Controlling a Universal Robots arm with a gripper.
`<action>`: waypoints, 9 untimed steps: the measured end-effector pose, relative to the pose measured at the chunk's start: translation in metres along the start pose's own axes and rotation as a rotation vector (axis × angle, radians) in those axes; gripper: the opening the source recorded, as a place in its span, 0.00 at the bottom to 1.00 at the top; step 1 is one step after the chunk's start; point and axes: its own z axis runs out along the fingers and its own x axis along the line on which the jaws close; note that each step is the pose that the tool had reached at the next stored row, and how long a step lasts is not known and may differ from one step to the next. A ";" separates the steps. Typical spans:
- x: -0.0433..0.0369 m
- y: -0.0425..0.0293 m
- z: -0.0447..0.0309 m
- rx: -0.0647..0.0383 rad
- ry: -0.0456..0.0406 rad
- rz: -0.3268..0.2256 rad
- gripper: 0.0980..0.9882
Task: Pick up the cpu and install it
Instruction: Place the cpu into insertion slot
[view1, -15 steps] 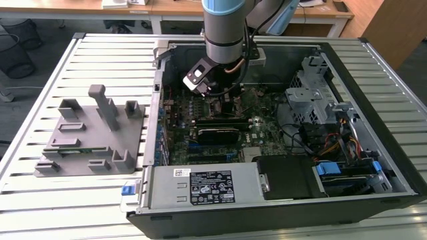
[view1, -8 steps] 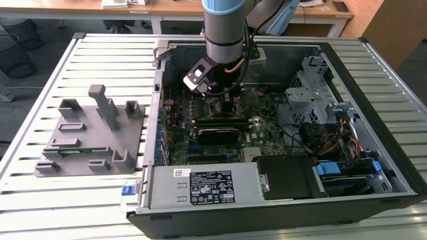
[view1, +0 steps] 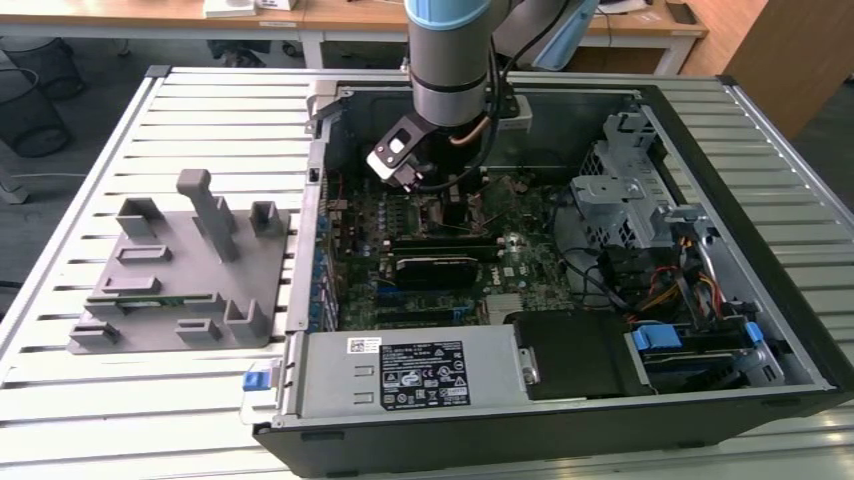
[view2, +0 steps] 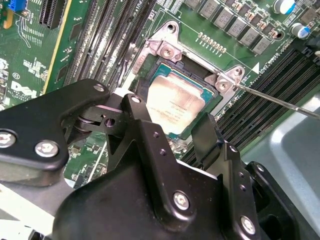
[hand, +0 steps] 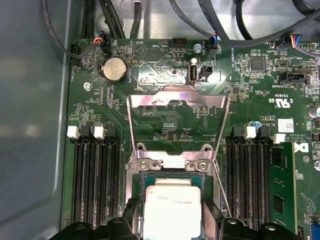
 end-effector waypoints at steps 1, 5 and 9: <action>0.0000 0.0000 0.0000 0.000 0.0000 0.000 0.58; 0.0001 0.0003 -0.0033 0.000 0.0001 0.000 0.58; 0.0002 0.0008 -0.0086 0.002 -0.0003 0.000 0.58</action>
